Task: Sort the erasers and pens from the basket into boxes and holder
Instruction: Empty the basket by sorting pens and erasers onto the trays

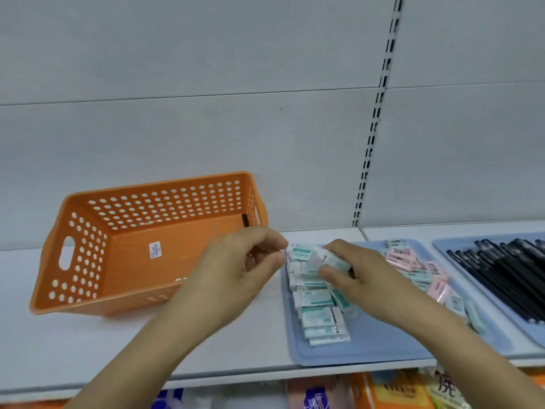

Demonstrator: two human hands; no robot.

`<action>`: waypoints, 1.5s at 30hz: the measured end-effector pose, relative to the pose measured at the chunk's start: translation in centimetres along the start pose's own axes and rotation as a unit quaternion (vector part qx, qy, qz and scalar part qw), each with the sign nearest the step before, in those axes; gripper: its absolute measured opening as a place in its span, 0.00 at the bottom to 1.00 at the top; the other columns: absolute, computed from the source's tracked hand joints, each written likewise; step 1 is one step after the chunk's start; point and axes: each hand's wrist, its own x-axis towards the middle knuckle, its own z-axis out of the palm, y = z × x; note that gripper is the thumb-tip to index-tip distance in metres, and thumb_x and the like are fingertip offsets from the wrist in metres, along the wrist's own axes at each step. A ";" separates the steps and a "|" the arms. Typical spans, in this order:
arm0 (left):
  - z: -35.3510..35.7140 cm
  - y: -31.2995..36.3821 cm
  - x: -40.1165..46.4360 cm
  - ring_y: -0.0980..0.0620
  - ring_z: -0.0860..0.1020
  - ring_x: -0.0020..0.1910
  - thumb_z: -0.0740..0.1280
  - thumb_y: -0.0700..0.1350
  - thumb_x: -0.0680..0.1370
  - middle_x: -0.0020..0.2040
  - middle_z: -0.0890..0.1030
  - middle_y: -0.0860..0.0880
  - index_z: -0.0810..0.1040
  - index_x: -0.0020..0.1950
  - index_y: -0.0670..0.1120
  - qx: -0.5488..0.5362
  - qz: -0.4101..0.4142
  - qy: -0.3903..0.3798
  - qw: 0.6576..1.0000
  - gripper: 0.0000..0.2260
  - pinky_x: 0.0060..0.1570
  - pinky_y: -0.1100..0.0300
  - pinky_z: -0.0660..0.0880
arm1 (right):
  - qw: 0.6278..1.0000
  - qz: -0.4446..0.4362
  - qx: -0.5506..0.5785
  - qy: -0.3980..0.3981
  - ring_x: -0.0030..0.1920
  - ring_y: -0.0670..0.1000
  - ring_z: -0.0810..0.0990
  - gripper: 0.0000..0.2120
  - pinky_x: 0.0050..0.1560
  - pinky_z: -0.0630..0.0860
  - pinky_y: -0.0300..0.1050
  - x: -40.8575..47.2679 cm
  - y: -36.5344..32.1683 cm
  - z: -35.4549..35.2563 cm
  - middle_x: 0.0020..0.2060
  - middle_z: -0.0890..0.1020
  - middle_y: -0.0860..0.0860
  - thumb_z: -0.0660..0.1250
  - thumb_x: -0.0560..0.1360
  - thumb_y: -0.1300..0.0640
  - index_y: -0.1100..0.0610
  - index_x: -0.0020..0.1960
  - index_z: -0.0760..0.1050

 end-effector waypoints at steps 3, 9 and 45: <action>2.6 0.1 -1.2 0.62 0.79 0.44 0.69 0.47 0.77 0.51 0.77 0.62 0.77 0.58 0.56 -0.005 0.006 -0.030 1.000 0.11 0.42 0.65 0.78 | 0.998 -0.029 0.047 0.029 0.40 0.42 0.78 0.05 0.41 0.75 0.41 0.4 -0.8 0.2 0.39 0.81 0.42 0.69 0.75 0.51 0.47 0.50 0.77; 6.2 -0.2 -0.8 0.62 0.76 0.47 0.69 0.46 0.77 0.54 0.70 0.62 0.73 0.66 0.58 -0.012 0.005 0.035 0.999 0.19 0.46 0.67 0.76 | 0.965 0.032 0.258 -0.025 0.22 0.47 0.72 0.05 0.27 0.71 0.41 -0.2 -1.1 -1.2 0.23 0.76 0.50 0.69 0.76 0.55 0.56 0.46 0.82; -3.1 -5.3 -5.7 0.59 0.76 0.43 0.51 0.66 0.77 0.41 0.80 0.59 0.80 0.44 0.53 0.186 -0.047 0.041 0.981 0.23 0.42 0.55 0.75 | 0.992 -0.033 -0.006 0.119 0.43 0.46 0.79 0.23 0.45 0.75 0.48 5.1 -6.3 2.2 0.38 0.80 0.43 0.53 0.76 0.34 0.46 0.64 0.69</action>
